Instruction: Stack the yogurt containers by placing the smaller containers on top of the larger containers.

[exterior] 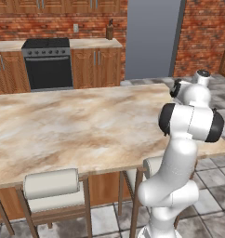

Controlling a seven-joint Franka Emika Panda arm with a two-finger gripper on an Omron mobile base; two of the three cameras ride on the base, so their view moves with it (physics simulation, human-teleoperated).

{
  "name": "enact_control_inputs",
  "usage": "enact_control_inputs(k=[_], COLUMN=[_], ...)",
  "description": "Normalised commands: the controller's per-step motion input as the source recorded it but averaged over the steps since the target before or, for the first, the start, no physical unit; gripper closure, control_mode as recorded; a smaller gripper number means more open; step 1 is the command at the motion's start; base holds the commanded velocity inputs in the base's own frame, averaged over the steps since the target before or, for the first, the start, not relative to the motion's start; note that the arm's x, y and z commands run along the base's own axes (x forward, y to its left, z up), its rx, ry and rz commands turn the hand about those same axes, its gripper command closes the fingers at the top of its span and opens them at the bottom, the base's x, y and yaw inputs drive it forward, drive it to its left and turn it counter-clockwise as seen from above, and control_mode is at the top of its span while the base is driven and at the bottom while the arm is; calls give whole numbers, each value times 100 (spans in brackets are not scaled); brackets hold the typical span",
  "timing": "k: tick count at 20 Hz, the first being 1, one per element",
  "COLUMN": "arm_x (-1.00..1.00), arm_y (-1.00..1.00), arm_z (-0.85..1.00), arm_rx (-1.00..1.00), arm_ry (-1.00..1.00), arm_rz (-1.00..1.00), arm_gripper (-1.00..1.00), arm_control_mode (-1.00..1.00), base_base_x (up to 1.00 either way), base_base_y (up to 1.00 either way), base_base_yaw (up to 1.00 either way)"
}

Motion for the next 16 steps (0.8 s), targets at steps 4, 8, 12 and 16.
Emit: enact_control_inputs(k=[4,8,12,16], arm_x=[-26,-29,-33,-35], arm_y=[0,0,0,3], arm_z=[34,35,35,32], arm_rx=[0,0,0,0], arm_ry=[0,-3,-6,-8], arm_rz=[0,0,0,0], arm_gripper=[-100,-100,-100,-100], arm_control_mode=[-100,-100,-100,-100], base_base_x=[0,0,0,0], base_base_y=[0,0,0,0], base_base_yaw=[0,0,0,0])
